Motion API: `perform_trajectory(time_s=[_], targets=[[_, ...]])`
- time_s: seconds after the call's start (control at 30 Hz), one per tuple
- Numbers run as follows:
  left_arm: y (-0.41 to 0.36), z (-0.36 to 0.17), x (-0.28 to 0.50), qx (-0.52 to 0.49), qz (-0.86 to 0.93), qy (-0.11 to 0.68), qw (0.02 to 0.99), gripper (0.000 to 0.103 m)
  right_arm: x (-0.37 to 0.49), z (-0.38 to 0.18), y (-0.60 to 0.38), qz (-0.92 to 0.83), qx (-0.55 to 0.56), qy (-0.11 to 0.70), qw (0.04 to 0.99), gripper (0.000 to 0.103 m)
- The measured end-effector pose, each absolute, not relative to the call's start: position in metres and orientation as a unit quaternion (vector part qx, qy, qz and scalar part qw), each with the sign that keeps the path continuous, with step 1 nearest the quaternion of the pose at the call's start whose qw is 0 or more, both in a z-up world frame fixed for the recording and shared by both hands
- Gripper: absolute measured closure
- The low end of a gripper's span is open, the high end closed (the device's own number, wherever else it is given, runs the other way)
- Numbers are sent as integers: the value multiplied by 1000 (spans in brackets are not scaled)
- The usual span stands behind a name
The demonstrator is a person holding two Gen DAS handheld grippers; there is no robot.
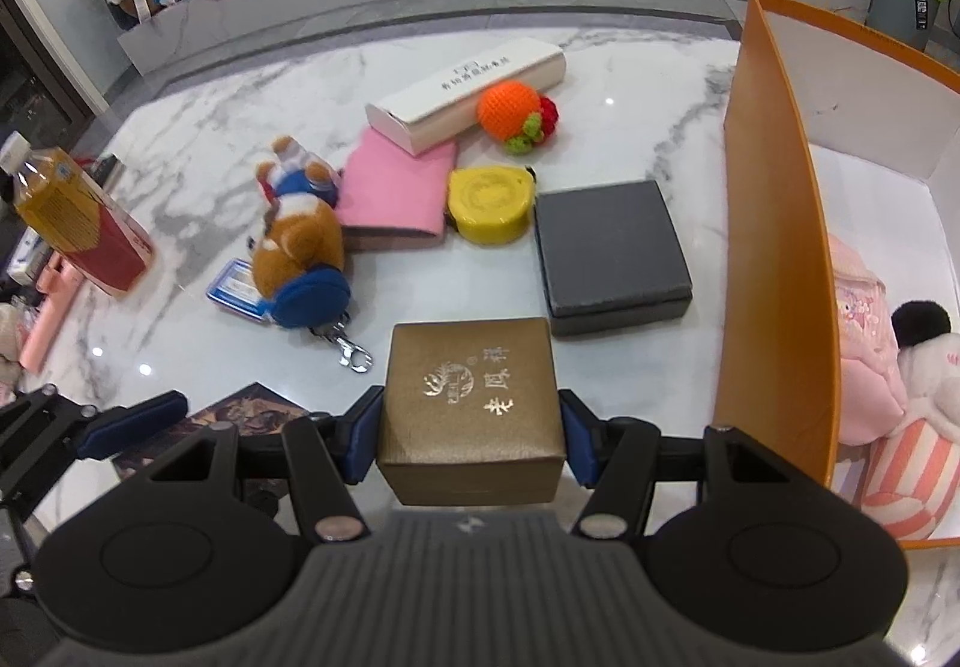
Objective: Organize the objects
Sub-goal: 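Close the left tool on the anime picture box and lift it, then carry anime picture box with left tool while right tool carries gold box to orange box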
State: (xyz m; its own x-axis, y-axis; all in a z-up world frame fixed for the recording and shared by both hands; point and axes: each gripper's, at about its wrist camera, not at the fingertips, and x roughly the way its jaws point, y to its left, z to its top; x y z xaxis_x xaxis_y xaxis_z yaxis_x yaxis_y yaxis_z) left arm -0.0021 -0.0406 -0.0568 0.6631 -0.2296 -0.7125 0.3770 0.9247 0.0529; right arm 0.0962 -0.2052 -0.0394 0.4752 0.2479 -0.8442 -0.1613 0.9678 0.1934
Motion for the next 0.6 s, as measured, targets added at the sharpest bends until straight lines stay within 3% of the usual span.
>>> perform_trajectory(time_s=[0.6], targets=[[-95,-6,19,117,-211,311,919,33,90,33,-240,110,50,434,893,42]])
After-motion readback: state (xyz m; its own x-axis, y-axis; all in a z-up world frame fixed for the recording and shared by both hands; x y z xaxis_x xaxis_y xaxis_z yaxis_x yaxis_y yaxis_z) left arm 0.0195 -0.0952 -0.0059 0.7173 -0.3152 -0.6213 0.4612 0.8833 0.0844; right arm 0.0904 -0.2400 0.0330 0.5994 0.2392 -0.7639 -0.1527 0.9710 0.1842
